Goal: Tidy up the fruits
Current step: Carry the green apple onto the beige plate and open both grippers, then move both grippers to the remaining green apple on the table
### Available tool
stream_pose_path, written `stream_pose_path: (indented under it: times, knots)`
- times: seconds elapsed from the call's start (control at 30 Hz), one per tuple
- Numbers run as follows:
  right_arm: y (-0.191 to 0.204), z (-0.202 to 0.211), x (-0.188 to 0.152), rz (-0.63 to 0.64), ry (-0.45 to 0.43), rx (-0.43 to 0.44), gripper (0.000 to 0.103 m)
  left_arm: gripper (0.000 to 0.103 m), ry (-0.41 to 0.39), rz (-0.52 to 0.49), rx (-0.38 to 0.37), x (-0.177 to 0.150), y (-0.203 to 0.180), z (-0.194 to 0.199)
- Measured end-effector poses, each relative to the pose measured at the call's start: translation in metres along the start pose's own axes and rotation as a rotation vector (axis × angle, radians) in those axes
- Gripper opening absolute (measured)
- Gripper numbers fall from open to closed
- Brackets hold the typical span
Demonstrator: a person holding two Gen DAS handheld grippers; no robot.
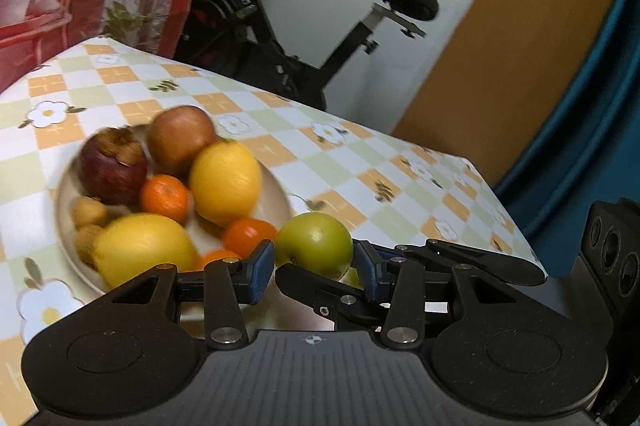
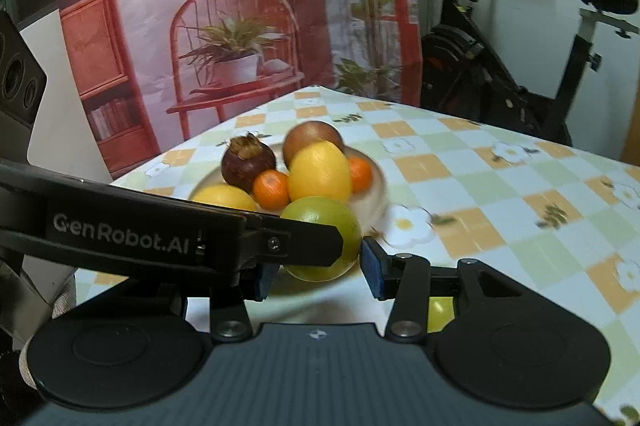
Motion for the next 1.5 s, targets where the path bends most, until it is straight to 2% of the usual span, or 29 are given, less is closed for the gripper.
stream_pose_path:
  times: [0.47, 0.8, 1.07, 1.27, 1.37, 1.5]
  knots:
    - [0.021, -0.051, 0.006, 0.044, 0.039, 0.051, 0.047, 0.047, -0.041, 0.022, 0.067, 0.017, 0.037, -0.01]
    - [0.027, -0.058, 0.007, 0.065, 0.045, 0.063, 0.047, 0.048, -0.085, 0.01, 0.107, 0.023, 0.044, -0.004]
    - [0.026, -0.047, 0.016, 0.071, 0.005, 0.064, 0.05, 0.048, -0.112, 0.002, 0.122, 0.029, 0.042, 0.002]
    - [0.01, -0.021, 0.016, 0.071, -0.038, 0.018, 0.051, 0.048, -0.123, -0.003, 0.112, 0.032, 0.034, 0.005]
    - [-0.004, -0.006, 0.015, 0.08, -0.065, -0.04, 0.061, 0.048, -0.117, -0.016, 0.092, 0.031, 0.025, 0.003]
    - [-0.026, 0.011, 0.008, 0.069, -0.091, -0.115, 0.064, 0.049, -0.094, -0.033, 0.051, 0.026, 0.008, -0.002]
Point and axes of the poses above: each gripper's, at about its wrist camera, not at the fingertips, and z roughly against the way its jaws point, y to its left, x to its top, the point moved 10 cm from there along -z, roughly the way its jaws point, and after that the axes turned 14 degrees about -y, right-handed, at the moved point
